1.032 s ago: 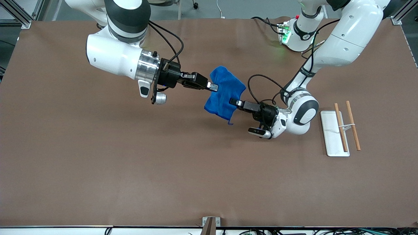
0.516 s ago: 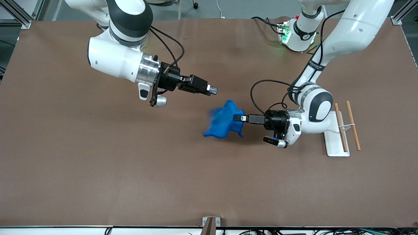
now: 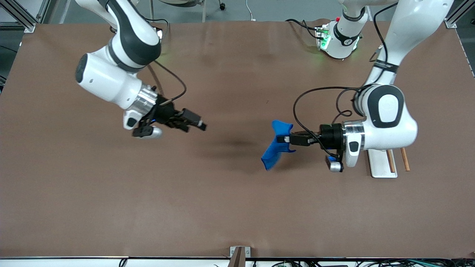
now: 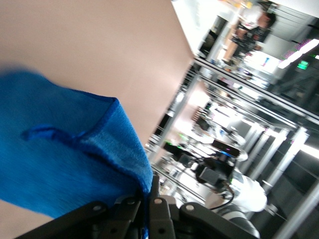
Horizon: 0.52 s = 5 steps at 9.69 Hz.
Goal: Right arm passes towel to left arm to hang
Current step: 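Carry the towel to the rack while the right gripper releases and withdraws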
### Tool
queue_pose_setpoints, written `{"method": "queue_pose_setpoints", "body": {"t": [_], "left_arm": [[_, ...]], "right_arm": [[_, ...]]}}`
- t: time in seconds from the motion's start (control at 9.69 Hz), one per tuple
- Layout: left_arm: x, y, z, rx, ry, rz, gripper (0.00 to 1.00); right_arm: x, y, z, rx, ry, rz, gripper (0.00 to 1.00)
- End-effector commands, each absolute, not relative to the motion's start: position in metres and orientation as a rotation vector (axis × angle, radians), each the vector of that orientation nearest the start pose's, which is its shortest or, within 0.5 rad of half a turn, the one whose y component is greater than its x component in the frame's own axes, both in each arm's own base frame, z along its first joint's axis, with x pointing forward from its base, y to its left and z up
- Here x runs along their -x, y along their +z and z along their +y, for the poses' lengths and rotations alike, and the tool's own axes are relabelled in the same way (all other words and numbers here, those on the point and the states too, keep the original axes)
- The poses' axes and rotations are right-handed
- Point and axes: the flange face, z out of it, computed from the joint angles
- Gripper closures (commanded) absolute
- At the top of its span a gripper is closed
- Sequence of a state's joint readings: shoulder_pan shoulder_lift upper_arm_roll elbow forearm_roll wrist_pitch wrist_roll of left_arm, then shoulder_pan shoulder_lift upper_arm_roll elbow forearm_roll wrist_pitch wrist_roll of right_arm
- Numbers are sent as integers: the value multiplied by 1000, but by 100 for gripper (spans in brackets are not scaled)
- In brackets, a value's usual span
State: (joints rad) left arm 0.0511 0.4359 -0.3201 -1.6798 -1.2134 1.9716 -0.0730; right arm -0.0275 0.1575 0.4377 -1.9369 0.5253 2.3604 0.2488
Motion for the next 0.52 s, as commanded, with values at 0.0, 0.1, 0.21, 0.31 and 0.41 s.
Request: {"method": "queue_pose_setpoints", "body": {"t": [0.0, 0.1, 0.21, 0.31, 0.41], "left_arm": [[-650, 386, -189, -2131, -357, 526, 100], [-649, 398, -187, -2266, -313, 569, 100], [-646, 410, -185, -2376, -288, 629, 100], [-643, 418, -177, -2428, -279, 721, 100], [-638, 427, -170, -2514, -246, 783, 100]], "right_arm": [[-567, 449, 174, 2842, -163, 164, 0], [-569, 458, 140, 2935, -174, 174, 0], [-572, 472, 100, 2986, -179, 231, 0], [-576, 487, 64, 3009, -160, 305, 0], [-577, 508, 34, 3052, -139, 351, 0]]}}
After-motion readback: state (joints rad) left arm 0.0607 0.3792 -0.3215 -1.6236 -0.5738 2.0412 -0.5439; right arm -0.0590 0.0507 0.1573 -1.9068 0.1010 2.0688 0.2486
